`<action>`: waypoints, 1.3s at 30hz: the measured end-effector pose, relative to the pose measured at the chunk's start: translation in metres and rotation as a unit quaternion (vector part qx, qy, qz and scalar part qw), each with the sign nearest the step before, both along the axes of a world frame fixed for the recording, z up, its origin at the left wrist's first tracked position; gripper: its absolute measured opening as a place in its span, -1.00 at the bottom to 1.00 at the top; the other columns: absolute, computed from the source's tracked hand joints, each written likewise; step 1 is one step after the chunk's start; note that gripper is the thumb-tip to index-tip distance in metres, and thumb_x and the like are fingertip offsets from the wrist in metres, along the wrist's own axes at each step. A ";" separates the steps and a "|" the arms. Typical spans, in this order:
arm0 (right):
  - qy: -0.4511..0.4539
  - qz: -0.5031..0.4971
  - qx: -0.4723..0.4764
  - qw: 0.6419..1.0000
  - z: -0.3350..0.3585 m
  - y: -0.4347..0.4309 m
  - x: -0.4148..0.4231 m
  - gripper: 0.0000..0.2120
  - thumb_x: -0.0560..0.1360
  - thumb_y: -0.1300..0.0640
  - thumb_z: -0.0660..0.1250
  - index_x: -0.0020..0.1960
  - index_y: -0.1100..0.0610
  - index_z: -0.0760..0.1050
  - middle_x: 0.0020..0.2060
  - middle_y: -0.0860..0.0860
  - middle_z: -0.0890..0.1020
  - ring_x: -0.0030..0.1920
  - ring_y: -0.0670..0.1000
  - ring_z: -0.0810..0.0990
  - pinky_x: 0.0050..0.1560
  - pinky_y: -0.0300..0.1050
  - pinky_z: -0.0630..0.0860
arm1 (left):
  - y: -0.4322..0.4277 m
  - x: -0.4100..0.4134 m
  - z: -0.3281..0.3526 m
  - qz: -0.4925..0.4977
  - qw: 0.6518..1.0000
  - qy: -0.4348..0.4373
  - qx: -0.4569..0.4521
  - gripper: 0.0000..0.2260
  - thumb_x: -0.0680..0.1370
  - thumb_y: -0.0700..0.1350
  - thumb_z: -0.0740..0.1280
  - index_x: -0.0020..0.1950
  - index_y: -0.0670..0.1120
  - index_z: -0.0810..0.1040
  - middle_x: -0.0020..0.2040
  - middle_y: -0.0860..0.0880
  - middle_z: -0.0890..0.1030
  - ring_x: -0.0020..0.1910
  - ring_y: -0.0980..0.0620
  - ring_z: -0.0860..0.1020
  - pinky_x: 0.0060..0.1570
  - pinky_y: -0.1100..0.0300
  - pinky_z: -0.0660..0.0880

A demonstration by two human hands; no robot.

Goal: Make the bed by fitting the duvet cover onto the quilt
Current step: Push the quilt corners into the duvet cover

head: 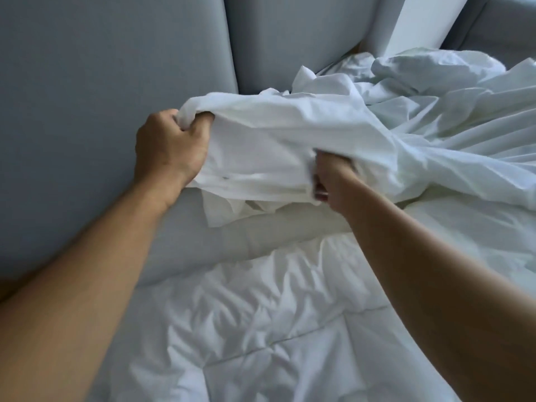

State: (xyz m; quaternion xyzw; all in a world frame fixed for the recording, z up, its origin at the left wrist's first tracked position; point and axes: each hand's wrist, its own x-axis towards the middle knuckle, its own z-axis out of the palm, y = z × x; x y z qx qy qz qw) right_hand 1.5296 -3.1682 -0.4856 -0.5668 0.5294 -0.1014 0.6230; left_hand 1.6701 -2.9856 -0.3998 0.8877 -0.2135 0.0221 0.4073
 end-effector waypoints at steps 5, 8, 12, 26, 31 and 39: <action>0.106 0.276 -0.136 0.946 0.006 -0.015 0.008 -0.64 0.43 -0.04 0.53 0.19 0.00 0.61 0.21 0.03 0.61 0.17 -0.08 0.62 0.20 -0.22 0.50 | -0.004 -0.007 -0.015 -0.003 1.000 0.024 0.015 -0.56 0.45 0.21 0.34 -0.37 -0.08 0.29 -0.52 0.06 0.33 -0.51 0.10 0.31 -0.46 0.14 0.22; 0.101 0.217 -0.257 0.936 0.026 -0.045 0.018 -0.52 0.54 -0.13 0.36 0.41 0.01 0.46 0.37 0.02 0.53 0.37 0.04 0.48 0.43 -0.02 0.34 | -0.014 -0.006 -0.016 0.008 1.000 -0.016 0.025 -0.59 0.46 0.18 0.37 -0.33 -0.07 0.31 -0.43 0.05 0.37 -0.46 0.10 0.33 -0.41 0.06 0.15; 0.162 0.285 -0.201 0.923 0.036 -0.073 0.015 -0.64 0.41 -0.33 0.40 0.12 -0.23 0.44 0.02 -0.17 0.59 -0.09 -0.08 0.56 -0.07 -0.07 0.39 | -0.010 0.008 -0.017 0.005 0.996 -0.072 0.056 -0.54 0.44 0.21 0.36 -0.36 -0.10 0.27 -0.45 -0.01 0.35 -0.46 -0.01 0.31 -0.39 0.03 0.15; 0.436 0.418 0.041 0.796 0.005 -0.135 -0.112 -0.47 0.53 -0.22 0.35 0.40 0.00 0.36 0.12 0.18 0.67 0.04 0.26 0.69 0.06 0.30 0.57 | -0.011 0.001 -0.058 -0.087 0.946 0.037 0.311 -0.59 0.42 -0.09 0.44 -0.13 0.06 0.15 -0.22 -0.13 0.43 -0.29 -0.20 0.48 -0.28 -0.07 0.53; 0.448 0.306 -0.306 0.782 -0.009 -0.201 -0.179 -0.41 0.49 -0.11 0.41 0.44 0.11 0.42 0.34 0.15 0.53 0.32 0.18 0.51 0.35 0.07 0.43 | -0.072 -0.088 -0.048 -0.235 0.928 -0.136 0.256 -0.53 0.31 0.16 0.51 0.04 0.06 0.34 -0.03 -0.12 0.49 -0.02 -0.26 0.53 -0.06 -0.12 0.55; 0.423 0.234 -0.626 0.612 0.032 -0.285 -0.186 -0.38 0.44 -0.32 0.31 0.45 -0.14 0.41 0.56 0.14 0.19 0.56 0.29 0.04 0.42 0.53 -0.11 | -0.275 -0.205 -0.127 -0.420 0.792 0.027 0.441 -0.02 0.49 0.42 0.28 0.61 0.17 -0.34 0.65 -0.14 -0.15 0.62 -0.24 -0.05 0.49 -0.28 0.13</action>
